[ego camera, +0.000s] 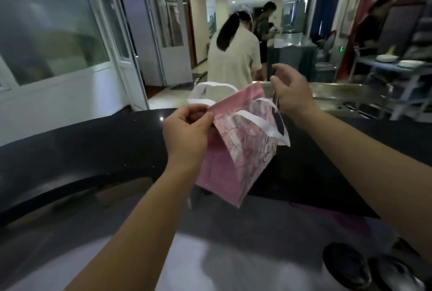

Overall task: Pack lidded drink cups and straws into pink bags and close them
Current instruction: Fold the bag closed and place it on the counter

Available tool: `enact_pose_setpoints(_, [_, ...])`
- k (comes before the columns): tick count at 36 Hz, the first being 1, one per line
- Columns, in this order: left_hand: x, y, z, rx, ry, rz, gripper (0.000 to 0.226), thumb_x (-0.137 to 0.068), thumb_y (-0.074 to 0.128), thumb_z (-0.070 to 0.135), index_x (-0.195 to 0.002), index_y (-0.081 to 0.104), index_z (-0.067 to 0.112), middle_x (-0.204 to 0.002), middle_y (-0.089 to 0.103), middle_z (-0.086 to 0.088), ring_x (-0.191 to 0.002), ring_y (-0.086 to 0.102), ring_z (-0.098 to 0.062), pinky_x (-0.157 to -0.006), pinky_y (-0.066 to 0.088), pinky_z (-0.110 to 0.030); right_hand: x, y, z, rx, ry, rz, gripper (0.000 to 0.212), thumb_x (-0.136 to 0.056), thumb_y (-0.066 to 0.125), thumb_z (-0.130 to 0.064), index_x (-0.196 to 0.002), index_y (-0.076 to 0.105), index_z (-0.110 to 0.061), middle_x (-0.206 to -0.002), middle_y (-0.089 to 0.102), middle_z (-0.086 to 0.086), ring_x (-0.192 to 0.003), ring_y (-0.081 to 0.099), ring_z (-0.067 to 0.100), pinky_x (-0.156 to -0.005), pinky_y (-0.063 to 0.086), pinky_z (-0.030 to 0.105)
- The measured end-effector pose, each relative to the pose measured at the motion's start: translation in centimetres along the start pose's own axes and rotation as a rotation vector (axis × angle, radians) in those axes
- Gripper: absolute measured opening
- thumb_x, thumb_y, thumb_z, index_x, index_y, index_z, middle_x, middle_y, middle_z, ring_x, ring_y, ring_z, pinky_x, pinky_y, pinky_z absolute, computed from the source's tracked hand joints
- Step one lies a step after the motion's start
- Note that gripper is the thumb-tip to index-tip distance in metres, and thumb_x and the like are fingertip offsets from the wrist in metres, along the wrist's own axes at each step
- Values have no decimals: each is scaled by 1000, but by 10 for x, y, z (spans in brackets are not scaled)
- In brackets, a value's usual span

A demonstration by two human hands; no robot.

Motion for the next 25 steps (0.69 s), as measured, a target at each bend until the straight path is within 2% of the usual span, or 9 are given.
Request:
enact_pose_setpoints(3, [-14,21,-6,114,-78,4,20,-82,77,1,-85,73,20,-63,70,12,-62,70,-4,-56,55,-18,39,-11,-5,13,-17,88,41,-97,52,-40,-134,56,-23,-131,59,-8,-121,54,9,-99,46,31])
enact_pose_setpoints(5, [-18,34,-10,187,-150,-23,19,-82,76,-1,-87,71,17,-63,70,8,-67,73,-11,-59,60,-27,75,-15,-2,18,-28,124,46,-93,53,-48,-133,56,-27,-133,58,-11,-121,53,3,-98,47,31])
enact_pose_setpoints(8, [-13,52,-15,290,-236,-176,18,-83,77,0,-95,70,11,-81,72,-5,-83,76,-25,-69,63,-38,132,-1,10,-22,9,49,55,-89,60,-52,-140,48,-35,-137,52,-20,-125,49,-4,-98,48,28])
enact_pose_setpoints(12, [0,56,-14,254,-77,-425,21,-87,76,11,-107,71,13,-99,75,-8,-90,75,-22,-69,61,-30,178,21,35,86,60,52,72,-88,71,-41,-150,34,-36,-154,35,-20,-143,31,0,-115,33,32])
enact_pose_setpoints(13, [2,50,-15,221,9,-431,21,-87,76,14,-107,72,17,-98,76,-5,-90,75,-21,-71,61,-28,183,26,40,74,91,66,73,-89,71,-39,-150,30,-43,-154,30,-28,-143,27,-6,-116,29,26])
enact_pose_setpoints(15, [2,30,-21,76,207,-354,21,-88,75,20,-108,72,26,-96,75,4,-89,73,-16,-75,58,-23,188,34,49,21,133,76,69,-93,68,-35,-138,23,-62,-138,25,-54,-131,25,-25,-103,26,1])
enact_pose_setpoints(17, [0,13,-40,-106,277,-266,30,-88,75,24,-117,68,30,-106,69,12,-100,67,-12,-83,54,-23,188,39,55,28,171,96,65,-97,63,-30,-131,22,-68,-125,23,-65,-123,24,-34,-94,26,-5])
enact_pose_setpoints(21, [-4,13,-96,-195,-3,-405,54,-94,66,17,-143,50,32,-136,57,11,-123,56,-5,-105,49,-38,180,47,61,40,224,116,57,-101,54,-35,-132,22,-69,-127,25,-63,-125,27,-31,-110,30,17])
enact_pose_setpoints(25, [-5,17,-119,-131,-60,-394,53,-100,45,7,-145,50,34,-140,59,12,-130,54,-6,-112,43,-43,169,53,64,22,294,126,58,-101,49,-44,-154,27,-40,-154,34,-25,-140,33,-6,-119,32,38])
Point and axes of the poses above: each hand's wrist, its own x-axis away from the middle knuckle, its own y-axis out of the palm, z = x × y, the point moved 6 cm from there along -x, towards the middle knuckle
